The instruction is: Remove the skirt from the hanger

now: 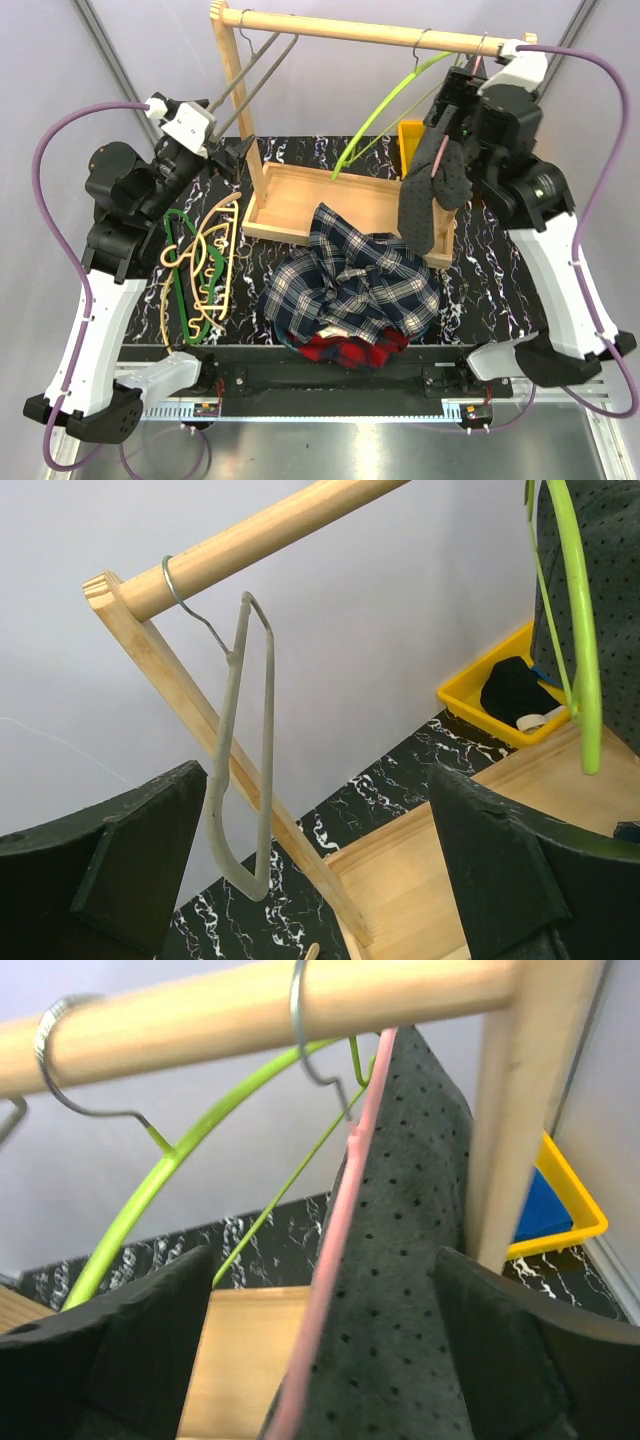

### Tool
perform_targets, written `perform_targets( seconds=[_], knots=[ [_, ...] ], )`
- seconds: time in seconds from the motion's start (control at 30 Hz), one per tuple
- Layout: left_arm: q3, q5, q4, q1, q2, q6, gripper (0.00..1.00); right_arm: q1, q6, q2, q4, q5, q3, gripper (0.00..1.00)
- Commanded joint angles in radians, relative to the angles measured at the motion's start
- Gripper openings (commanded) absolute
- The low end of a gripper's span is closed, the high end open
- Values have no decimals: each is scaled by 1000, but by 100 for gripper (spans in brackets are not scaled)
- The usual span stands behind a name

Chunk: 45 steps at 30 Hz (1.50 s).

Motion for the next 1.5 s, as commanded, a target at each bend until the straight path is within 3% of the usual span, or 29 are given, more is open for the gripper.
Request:
perform_targets(
  seconds=[0.0,0.07,0.13,0.3,0.33,0.6,0.87,0.9,0.97,1.07,1.23,1.37,1.43,1.47],
  knots=[
    [-15,-24,60,-2,-22,15,99,-5,-18,46,24,-19,20,88],
    [-20,-33,63,-2,-28,21,99,-6,-28,50,35,-10,8,73],
    [-30,-41,68,-2,-31,29,99,-6,-37,50,35,5,3,66],
    [-44,-56,83,0,-37,43,99,-6,-66,52,35,31,-2,25],
    [-44,-56,83,0,-36,43,99,-5,-69,50,33,31,0,22],
    [-44,-56,92,8,-33,40,99,-6,-86,37,32,47,-26,16],
    [-40,-49,94,8,-30,37,99,-16,-92,32,32,34,-60,0],
    [-38,-50,94,8,-30,37,99,-20,-91,29,35,30,-81,2],
    [-40,-50,94,8,-30,35,99,-25,-91,24,46,22,-101,17],
    [-43,-50,94,9,-33,38,99,-34,-88,29,58,19,-126,30],
    [-43,-55,94,9,-34,40,99,-45,-92,38,72,7,-137,31],
    [-49,-55,97,12,-39,40,99,-48,-91,30,79,-4,-135,17],
    [-49,-55,97,12,-37,40,99,-46,-100,26,84,-9,-135,2],
    [-52,-53,98,14,-39,38,99,-48,-106,23,90,-13,-135,0]
  ],
)
